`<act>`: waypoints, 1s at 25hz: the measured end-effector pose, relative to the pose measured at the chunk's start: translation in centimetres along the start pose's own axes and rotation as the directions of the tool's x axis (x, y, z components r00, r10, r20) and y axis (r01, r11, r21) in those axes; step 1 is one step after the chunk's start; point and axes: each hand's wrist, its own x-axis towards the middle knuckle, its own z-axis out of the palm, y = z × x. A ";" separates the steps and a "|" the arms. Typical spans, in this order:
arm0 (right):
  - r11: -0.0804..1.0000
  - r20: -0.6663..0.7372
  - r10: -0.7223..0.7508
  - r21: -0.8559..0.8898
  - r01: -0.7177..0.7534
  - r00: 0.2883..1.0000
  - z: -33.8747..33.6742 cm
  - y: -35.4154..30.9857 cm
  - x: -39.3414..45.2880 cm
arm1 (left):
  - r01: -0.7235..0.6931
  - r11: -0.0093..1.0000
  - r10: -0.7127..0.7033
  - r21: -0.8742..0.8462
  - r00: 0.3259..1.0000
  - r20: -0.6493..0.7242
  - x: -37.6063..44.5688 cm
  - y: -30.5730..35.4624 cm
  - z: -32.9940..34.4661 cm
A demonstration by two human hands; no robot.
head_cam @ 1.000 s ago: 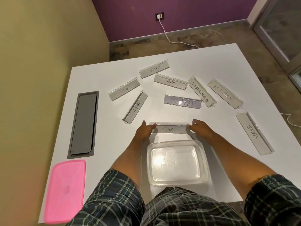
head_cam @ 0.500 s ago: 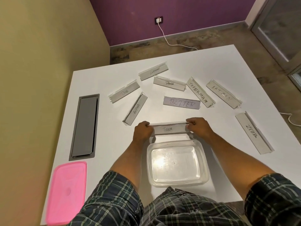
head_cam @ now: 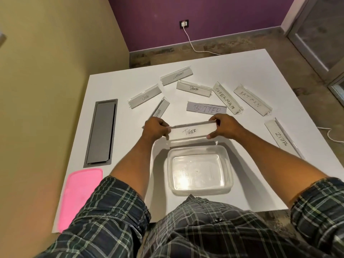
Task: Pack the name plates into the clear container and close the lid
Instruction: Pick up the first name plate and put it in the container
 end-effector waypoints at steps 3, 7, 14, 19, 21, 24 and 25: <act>0.983 0.019 -0.098 -0.152 0.100 0.995 -0.7 -0.6 -0.4 | 0.037 0.998 -0.028 -0.053 0.986 0.166 -0.7 -0.2 -1.5; 0.754 0.157 -0.296 -0.567 0.332 0.942 -1.5 -0.6 -1.8 | 0.084 0.993 -0.051 -0.083 0.938 0.342 -1.6 -0.7 -2.6; 0.347 0.332 -0.608 -0.706 0.617 0.721 -1.7 0.3 -4.1 | 0.137 0.990 -0.113 -0.015 0.869 0.481 -3.1 -1.0 -2.5; 0.585 0.362 -0.531 -0.497 0.641 0.766 -1.4 1.5 -5.1 | 0.161 0.983 -0.184 0.091 0.811 0.555 -3.8 -1.2 -2.0; 0.636 0.380 -0.513 -0.433 0.638 0.770 -1.3 1.8 -5.4 | 0.159 0.976 -0.214 0.146 0.800 0.560 -4.0 -1.0 -1.5; 0.638 0.430 -0.502 -0.401 0.657 0.750 -0.6 2.1 -5.5 | 0.089 0.949 -0.250 0.303 0.799 0.547 -4.2 -0.2 -0.1; 0.629 0.438 -0.499 -0.409 0.661 0.747 -0.3 2.3 -5.4 | 0.060 0.933 -0.256 0.354 0.802 0.539 -4.3 0.0 0.5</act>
